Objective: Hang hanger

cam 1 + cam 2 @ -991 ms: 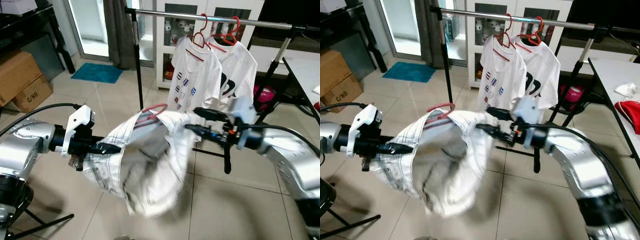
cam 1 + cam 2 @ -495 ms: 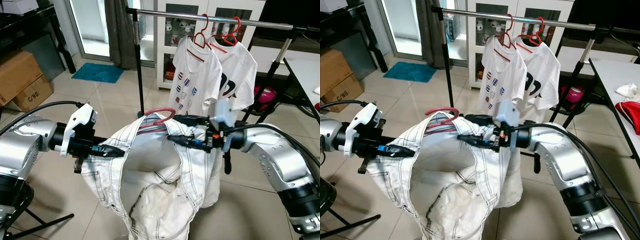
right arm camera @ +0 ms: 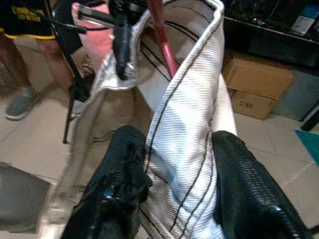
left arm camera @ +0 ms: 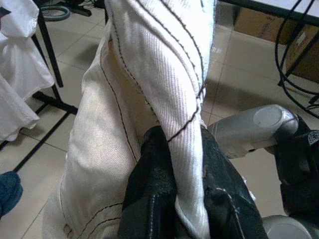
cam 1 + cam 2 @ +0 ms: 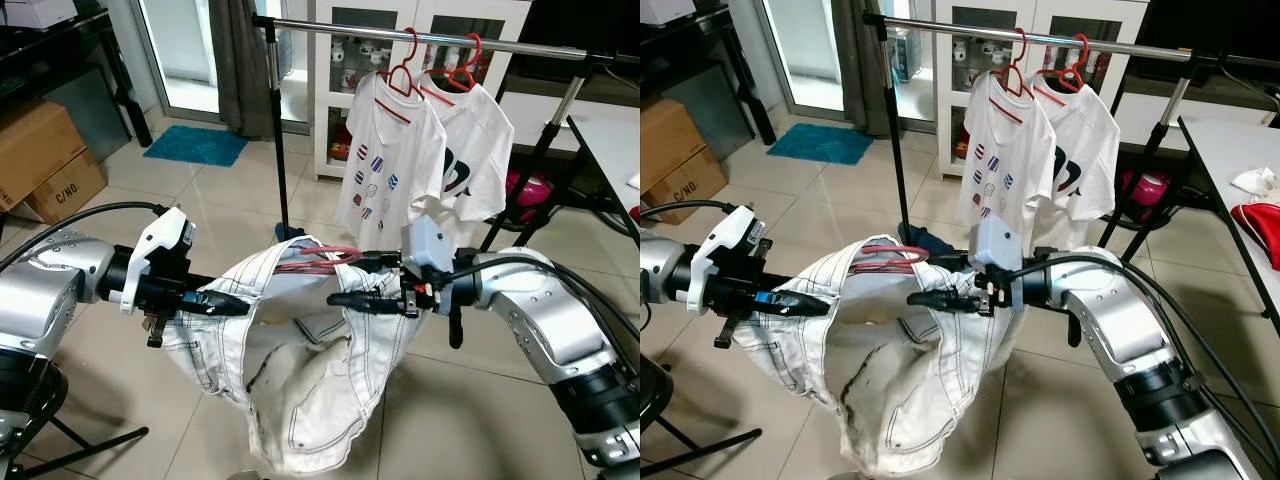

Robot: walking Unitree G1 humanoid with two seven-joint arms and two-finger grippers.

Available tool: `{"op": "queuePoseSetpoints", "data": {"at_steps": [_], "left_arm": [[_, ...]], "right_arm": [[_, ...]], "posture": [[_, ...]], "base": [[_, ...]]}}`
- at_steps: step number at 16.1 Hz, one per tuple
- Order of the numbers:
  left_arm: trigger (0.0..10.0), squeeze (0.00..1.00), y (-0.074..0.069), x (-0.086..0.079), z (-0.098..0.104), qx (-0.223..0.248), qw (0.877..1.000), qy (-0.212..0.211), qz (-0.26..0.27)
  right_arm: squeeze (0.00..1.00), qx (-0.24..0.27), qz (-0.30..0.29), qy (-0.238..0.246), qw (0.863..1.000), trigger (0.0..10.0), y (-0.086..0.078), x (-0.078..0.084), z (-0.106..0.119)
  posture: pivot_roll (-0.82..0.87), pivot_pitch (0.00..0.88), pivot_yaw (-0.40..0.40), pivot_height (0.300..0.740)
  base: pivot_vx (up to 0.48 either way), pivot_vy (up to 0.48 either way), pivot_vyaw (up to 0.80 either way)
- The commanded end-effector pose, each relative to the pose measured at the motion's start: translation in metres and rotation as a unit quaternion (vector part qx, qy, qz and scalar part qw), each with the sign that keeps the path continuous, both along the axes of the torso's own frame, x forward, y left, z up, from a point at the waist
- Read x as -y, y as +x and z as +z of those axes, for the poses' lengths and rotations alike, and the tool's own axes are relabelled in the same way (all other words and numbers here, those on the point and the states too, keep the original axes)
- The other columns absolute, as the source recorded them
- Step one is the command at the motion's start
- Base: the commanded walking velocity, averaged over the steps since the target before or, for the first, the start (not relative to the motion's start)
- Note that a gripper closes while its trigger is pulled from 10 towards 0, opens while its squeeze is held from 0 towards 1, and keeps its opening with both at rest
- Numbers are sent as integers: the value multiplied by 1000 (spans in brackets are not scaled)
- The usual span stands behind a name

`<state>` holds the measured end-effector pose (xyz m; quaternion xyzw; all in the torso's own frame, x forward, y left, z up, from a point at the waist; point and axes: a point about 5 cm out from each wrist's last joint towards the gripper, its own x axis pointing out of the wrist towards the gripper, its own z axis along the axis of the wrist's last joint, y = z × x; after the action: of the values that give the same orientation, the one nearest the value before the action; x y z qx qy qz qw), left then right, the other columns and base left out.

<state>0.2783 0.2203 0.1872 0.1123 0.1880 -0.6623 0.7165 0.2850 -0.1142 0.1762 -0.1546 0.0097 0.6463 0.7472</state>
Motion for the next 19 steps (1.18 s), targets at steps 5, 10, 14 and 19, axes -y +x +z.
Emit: {"op": "queuePoseSetpoints", "data": {"at_steps": [5, 10, 14, 19], "left_arm": [[0, 0, -9, 15, 30, 11, 997, -54, -58], [0, 0, -17, 17, 39, -19, 994, -79, -70], [0, 0, -16, 13, 34, -16, 997, -57, -55], [0, 0, -2, -2, 24, 28, 999, -23, 14]], "right_arm": [[0, 14, -40, -19, 999, 0, 12, -5, -3], [0, 45, -61, -25, 997, 0, 18, -4, -1], [0, 45, -46, -21, 998, 0, 16, -4, 1], [0, -2, -24, -15, 1000, 0, 8, 2, -2]], "posture": [[-27, 0, 26, 740], [-24, 0, 28, 740], [-25, 0, 28, 740], [-28, 0, 28, 740]], "base": [[0, 0, 0], [0, 0, 0], [0, 0, 0], [0, 0, 0]]}}
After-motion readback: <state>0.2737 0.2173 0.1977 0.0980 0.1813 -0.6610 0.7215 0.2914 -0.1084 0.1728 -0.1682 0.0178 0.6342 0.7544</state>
